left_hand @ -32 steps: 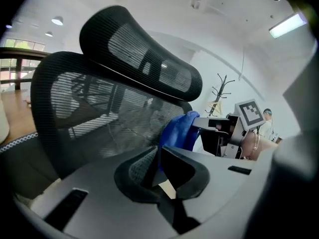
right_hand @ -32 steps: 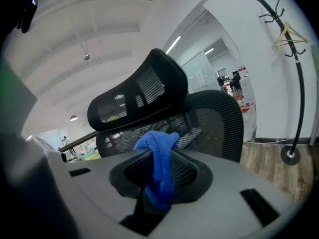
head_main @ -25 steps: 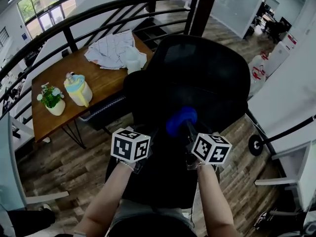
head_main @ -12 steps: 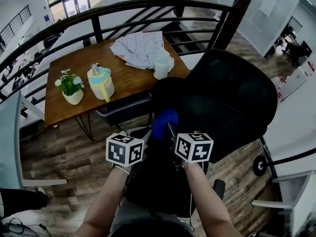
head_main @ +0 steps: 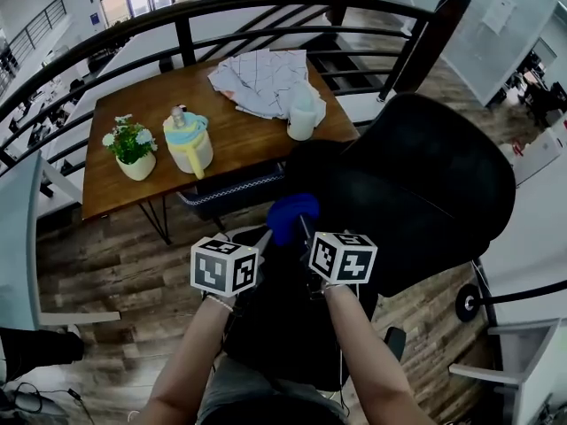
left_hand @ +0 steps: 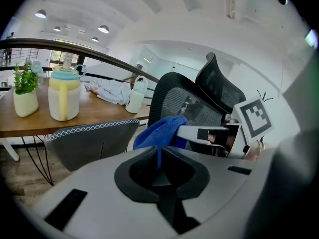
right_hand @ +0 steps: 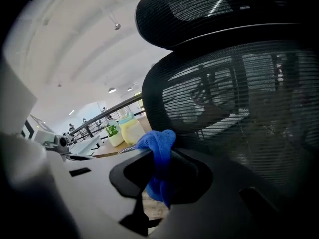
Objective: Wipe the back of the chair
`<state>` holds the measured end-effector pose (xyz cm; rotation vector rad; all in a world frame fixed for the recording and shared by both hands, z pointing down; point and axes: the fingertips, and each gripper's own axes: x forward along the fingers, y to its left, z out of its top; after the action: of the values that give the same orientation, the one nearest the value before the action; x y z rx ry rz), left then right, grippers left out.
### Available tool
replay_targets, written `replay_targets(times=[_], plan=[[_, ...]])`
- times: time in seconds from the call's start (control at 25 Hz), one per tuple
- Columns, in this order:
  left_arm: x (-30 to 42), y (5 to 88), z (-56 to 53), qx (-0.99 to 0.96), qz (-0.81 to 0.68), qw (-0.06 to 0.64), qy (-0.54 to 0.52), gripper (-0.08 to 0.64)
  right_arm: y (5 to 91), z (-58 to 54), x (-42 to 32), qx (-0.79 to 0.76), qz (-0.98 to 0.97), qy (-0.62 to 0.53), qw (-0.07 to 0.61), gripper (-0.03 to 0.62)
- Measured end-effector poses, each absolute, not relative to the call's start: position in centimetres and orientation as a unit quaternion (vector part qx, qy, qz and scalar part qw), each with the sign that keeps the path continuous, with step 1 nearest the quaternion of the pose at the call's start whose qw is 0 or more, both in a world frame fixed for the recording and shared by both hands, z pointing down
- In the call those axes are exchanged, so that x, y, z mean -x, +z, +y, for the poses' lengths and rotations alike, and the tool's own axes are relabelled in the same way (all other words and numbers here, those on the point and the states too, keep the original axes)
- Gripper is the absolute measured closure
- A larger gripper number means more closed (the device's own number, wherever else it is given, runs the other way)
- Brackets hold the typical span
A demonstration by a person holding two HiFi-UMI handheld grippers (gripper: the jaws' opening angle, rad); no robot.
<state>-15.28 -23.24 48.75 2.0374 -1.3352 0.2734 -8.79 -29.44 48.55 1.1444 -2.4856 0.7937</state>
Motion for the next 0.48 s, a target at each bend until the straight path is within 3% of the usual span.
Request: replay_targets(times=[0.48], plan=[[10.2, 49.4, -25.0, -0.808, -0.468, 0.332, 0.131, 0.525, 49.2, -30.7, 2.0, -0.455, -0.834, 0.286, 0.127, 0.505]])
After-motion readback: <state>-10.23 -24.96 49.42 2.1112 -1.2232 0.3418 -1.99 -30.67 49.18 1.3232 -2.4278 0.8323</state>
